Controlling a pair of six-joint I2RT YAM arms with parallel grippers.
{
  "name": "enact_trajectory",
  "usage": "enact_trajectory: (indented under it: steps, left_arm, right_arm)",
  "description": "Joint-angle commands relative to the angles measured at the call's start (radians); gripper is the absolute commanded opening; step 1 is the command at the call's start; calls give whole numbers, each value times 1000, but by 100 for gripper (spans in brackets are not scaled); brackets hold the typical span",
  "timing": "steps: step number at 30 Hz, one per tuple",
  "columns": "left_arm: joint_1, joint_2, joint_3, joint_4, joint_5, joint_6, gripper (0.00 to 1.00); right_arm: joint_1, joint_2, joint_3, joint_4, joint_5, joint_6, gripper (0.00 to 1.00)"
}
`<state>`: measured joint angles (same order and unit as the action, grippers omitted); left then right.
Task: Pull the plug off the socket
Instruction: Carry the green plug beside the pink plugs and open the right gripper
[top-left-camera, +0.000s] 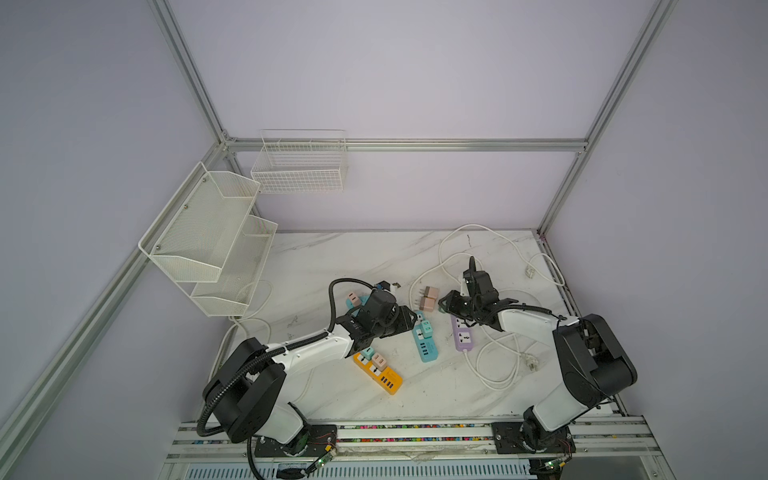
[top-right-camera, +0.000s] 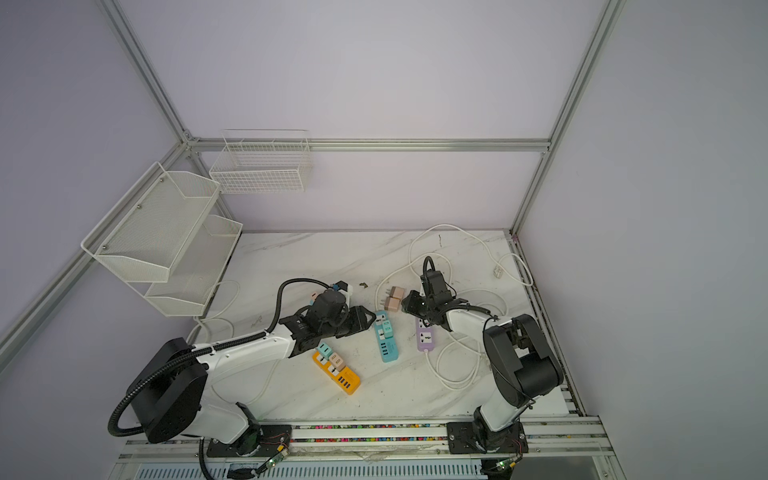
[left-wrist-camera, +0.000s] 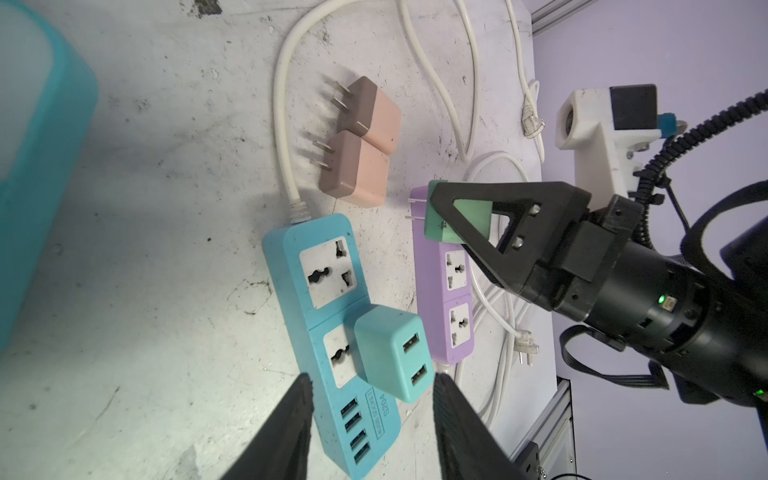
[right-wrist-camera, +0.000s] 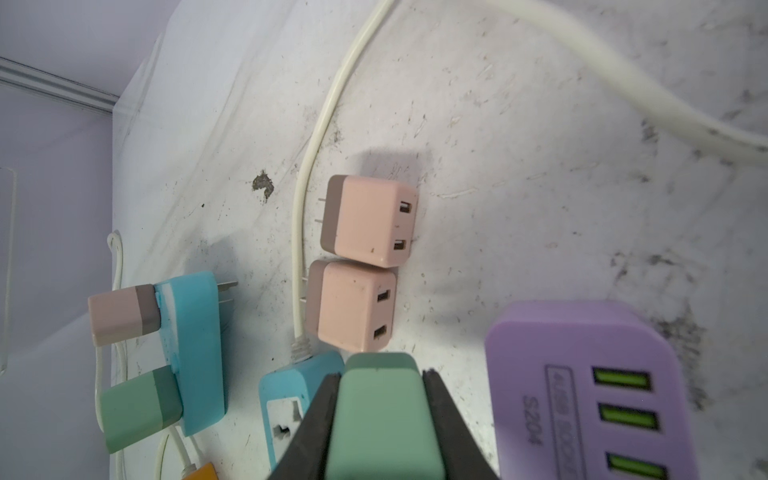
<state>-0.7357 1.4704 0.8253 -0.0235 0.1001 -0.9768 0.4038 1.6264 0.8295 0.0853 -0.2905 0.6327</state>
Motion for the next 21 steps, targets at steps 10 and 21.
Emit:
enact_trajectory:
  steps: [10, 21]
  left_arm:
    - [1, -22, -43, 23, -18, 4, 51]
    - [0, -18, -51, 24, -16, -2, 52]
  right_arm:
    - [-7, 104, 69, 53, 6, 3, 21]
    - [-7, 177, 109, 56, -9, -4, 26]
